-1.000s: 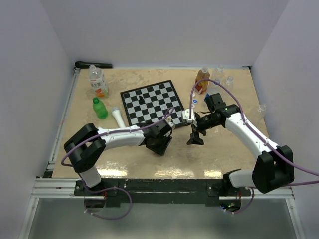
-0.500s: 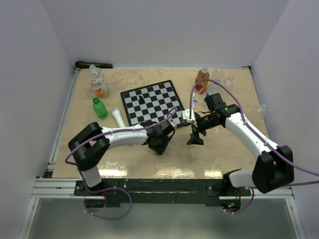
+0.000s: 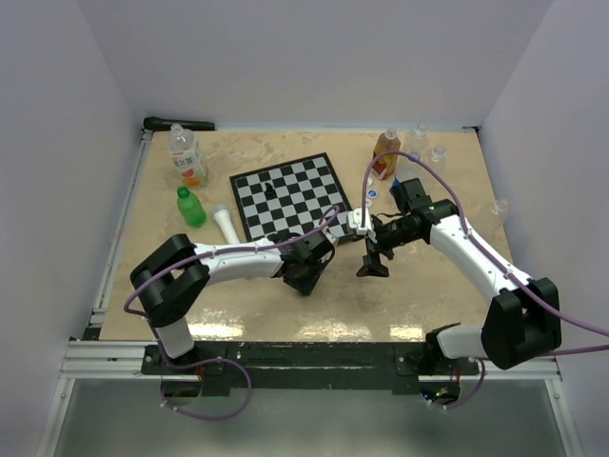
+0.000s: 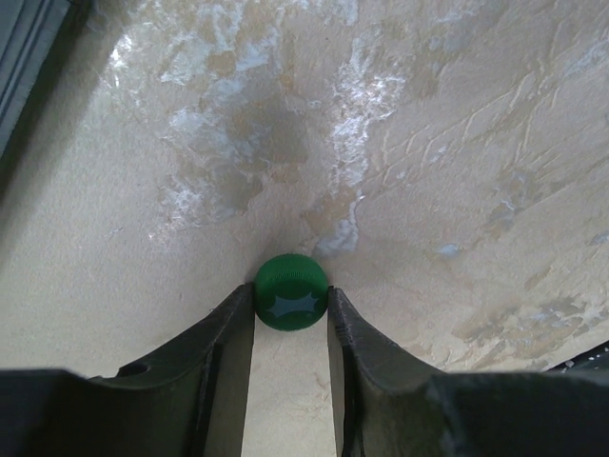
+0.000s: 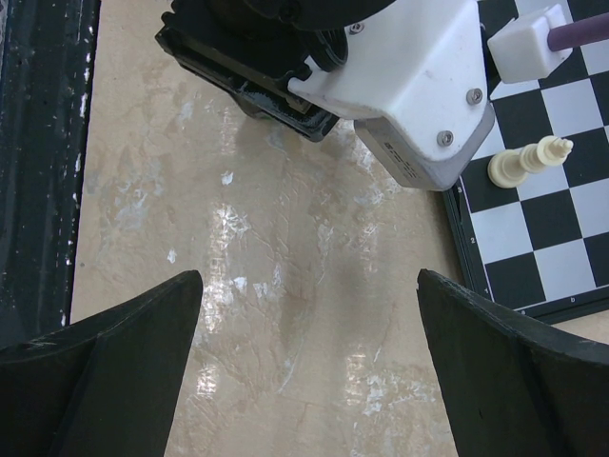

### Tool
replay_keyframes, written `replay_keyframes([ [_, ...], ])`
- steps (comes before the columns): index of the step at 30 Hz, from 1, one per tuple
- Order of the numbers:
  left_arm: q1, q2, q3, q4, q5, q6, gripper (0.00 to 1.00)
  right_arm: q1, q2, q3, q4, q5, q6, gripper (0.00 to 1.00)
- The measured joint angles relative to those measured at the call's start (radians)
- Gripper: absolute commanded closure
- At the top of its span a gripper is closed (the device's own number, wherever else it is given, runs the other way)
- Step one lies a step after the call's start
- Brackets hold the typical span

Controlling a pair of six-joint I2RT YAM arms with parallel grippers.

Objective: Unscrew the bottle caps
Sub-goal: Pick up the bottle cap from the center of the board.

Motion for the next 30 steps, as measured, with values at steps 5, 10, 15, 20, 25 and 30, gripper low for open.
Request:
replay_keyframes([
  [5,0.000,-0.023,-0.008,-0.022,-0.017,0.000,0.82,0.000,0.000,0.000,0.000,0.000,0.000,0.02],
  [10,0.001,-0.088,-0.019,-0.051,-0.034,0.000,0.83,0.000,0.000,0.000,0.000,0.000,0.000,0.02],
  [15,0.014,-0.142,-0.031,-0.073,-0.043,0.001,0.83,0.000,0.000,0.000,0.000,0.000,0.000,0.02],
  [20,0.042,-0.197,-0.047,-0.098,-0.054,0.005,0.83,0.000,0.000,0.000,0.000,0.000,0.000,0.02],
  [25,0.085,-0.245,-0.058,-0.110,-0.062,0.023,0.83,0.000,0.000,0.000,0.000,0.000,0.000,0.02],
  [30,0.153,-0.300,-0.082,-0.116,-0.065,0.046,0.83,0.000,0.000,0.000,0.000,0.000,0.000,0.02],
])
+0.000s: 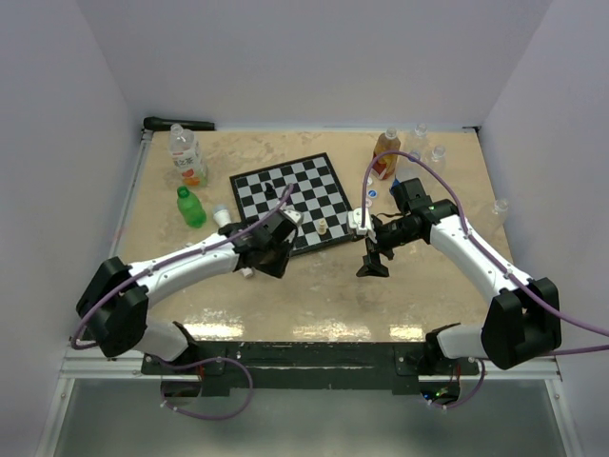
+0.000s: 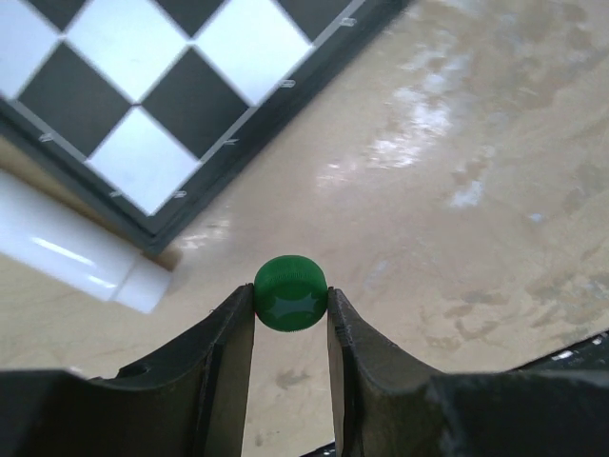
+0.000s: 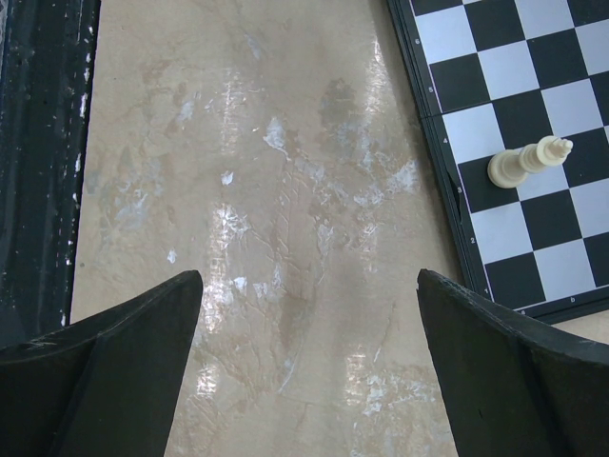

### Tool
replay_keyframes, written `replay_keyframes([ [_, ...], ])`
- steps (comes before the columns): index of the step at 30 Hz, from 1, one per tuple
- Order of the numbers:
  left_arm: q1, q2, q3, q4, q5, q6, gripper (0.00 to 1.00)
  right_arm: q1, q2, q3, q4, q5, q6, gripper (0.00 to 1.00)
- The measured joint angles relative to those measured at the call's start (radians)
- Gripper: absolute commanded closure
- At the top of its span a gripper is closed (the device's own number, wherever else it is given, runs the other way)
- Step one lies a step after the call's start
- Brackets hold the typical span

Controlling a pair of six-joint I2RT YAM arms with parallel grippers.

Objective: Unscrew the bottle caps
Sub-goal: Pick up the bottle cap from the center of the board, then place the bottle cap at the center of the board.

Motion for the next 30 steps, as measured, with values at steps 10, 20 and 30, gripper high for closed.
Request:
replay_keyframes([
  [10,0.387,-0.172,-0.109,0.023,-0.026,0.052,0.83,0.000,0.000,0.000,0.000,0.000,0.000,0.02],
  [20,0.628,-0.060,-0.128,0.172,-0.081,0.091,0.82,0.000,0.000,0.000,-0.001,0.000,-0.001,0.02],
  [30,0.628,0.065,-0.128,0.254,-0.141,0.096,0.61,0.000,0.000,0.000,-0.001,0.000,-0.001,0.02],
])
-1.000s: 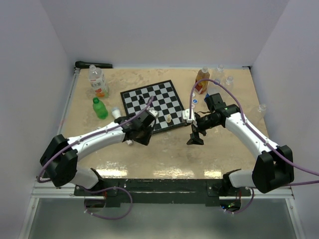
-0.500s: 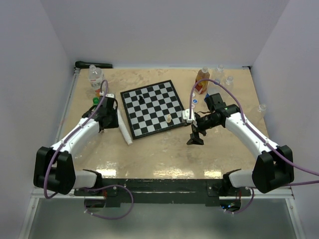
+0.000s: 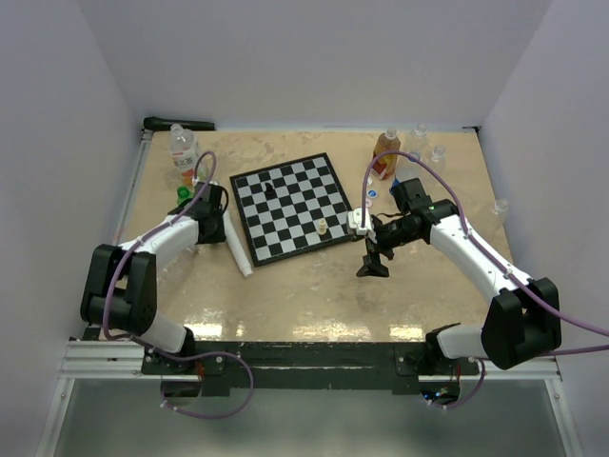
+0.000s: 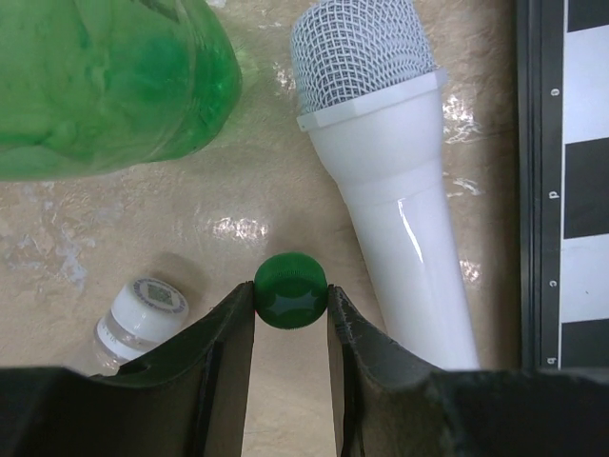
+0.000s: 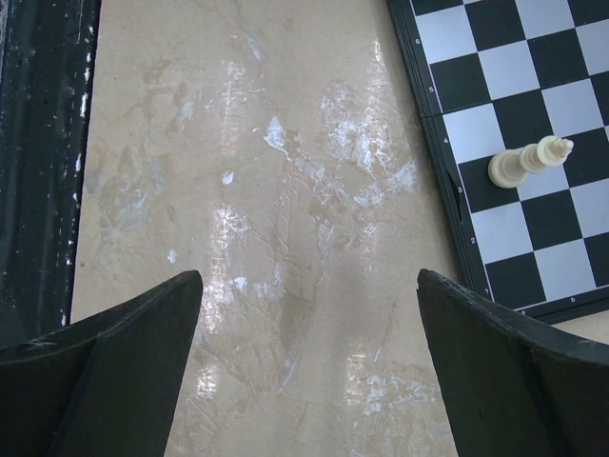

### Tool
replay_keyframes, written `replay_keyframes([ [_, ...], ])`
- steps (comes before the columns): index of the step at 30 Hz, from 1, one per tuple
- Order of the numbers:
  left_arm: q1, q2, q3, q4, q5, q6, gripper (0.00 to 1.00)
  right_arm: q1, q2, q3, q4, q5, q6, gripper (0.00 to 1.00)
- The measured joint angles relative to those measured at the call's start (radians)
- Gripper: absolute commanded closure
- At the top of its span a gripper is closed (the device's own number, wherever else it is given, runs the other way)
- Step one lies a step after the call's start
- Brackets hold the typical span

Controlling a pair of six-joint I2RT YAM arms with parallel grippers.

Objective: Unscrew the bottle caps
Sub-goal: Place the bottle cap at the center of the board.

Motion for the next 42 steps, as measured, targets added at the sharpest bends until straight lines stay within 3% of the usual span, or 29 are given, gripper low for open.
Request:
replay_keyframes([
  [6,0.000,0.038,0.001,0.016,-0.015,0.002,0.45,0.000,0.000,0.000,0.000,0.000,0.000,0.02],
  [14,0.000,0.032,0.006,0.013,0.001,0.001,0.45,0.000,0.000,0.000,0.000,0.000,0.000,0.02],
  [29,0.000,-0.137,0.035,-0.095,0.182,0.034,0.43,0.000,0.000,0.000,0.000,0.000,-0.001,0.02],
  [42,0.000,-0.222,0.110,-0.199,0.111,0.089,0.40,0.000,0.000,0.000,-0.001,0.000,-0.007,0.02],
])
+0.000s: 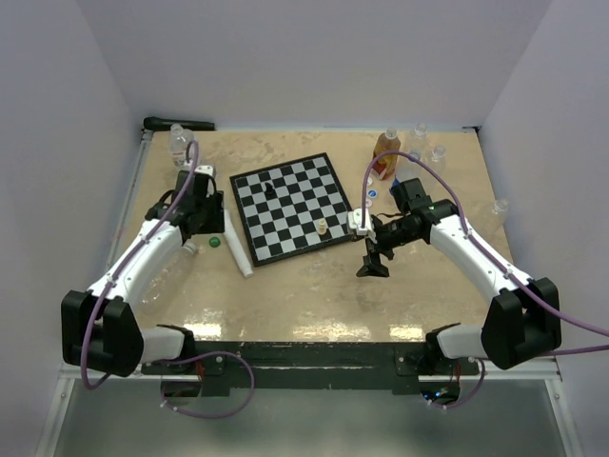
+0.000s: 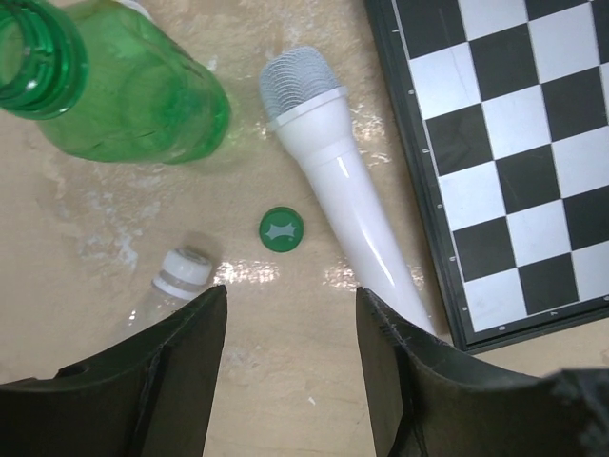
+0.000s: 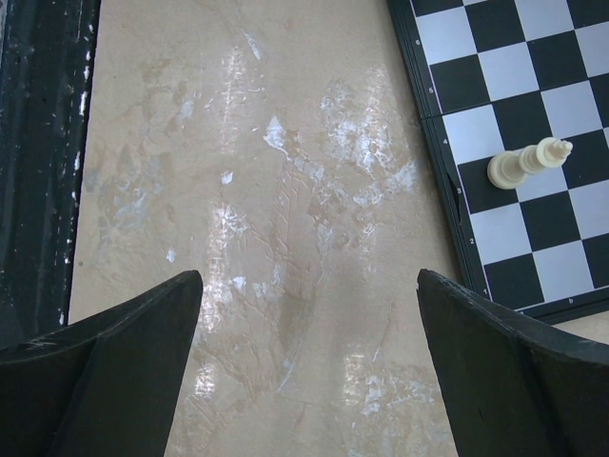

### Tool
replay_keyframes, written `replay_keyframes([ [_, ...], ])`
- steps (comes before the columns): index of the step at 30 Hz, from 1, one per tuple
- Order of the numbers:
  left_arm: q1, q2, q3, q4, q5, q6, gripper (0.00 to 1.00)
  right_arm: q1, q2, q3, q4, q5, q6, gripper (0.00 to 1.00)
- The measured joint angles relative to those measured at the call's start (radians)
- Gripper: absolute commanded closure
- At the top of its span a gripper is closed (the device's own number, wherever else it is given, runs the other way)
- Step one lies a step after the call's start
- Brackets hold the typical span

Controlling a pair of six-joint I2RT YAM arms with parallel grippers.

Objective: Unscrew the bottle caps
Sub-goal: Place the bottle cap at the center of the board, then pick up the plastic bottle at the center of the board.

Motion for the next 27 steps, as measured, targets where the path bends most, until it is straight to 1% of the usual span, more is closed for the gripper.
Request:
replay_keyframes([
  [5,0.000,-0.031,0.004,-0.038,-0.098,0.053,0.39,0.000,0.000,0.000,-0.006,-0.001,-0.008,0.02],
  [9,0.000,-0.094,0.000,-0.038,-0.174,0.116,0.36,0.000,0.000,0.000,-0.011,-0.002,-0.014,0.02],
  [11,0.000,-0.136,-0.024,-0.021,-0.205,0.150,0.32,0.000,-0.001,0.000,-0.016,-0.002,-0.018,0.02],
  [13,0.000,-0.167,-0.055,-0.010,-0.231,0.179,0.31,0.000,-0.002,0.000,-0.021,-0.003,-0.024,0.02],
  [17,0.000,-0.161,-0.069,-0.011,-0.278,0.235,0.23,0.000,-0.014,0.000,-0.027,-0.006,-0.034,0.02],
  [23,0.000,-0.154,-0.080,-0.006,-0.330,0.311,0.20,0.000,-0.045,0.000,-0.035,-0.016,-0.048,0.02],
  [27,0.000,-0.159,-0.141,0.042,-0.361,0.383,0.13,0.000,-0.054,0.000,-0.047,-0.029,-0.060,0.02],
])
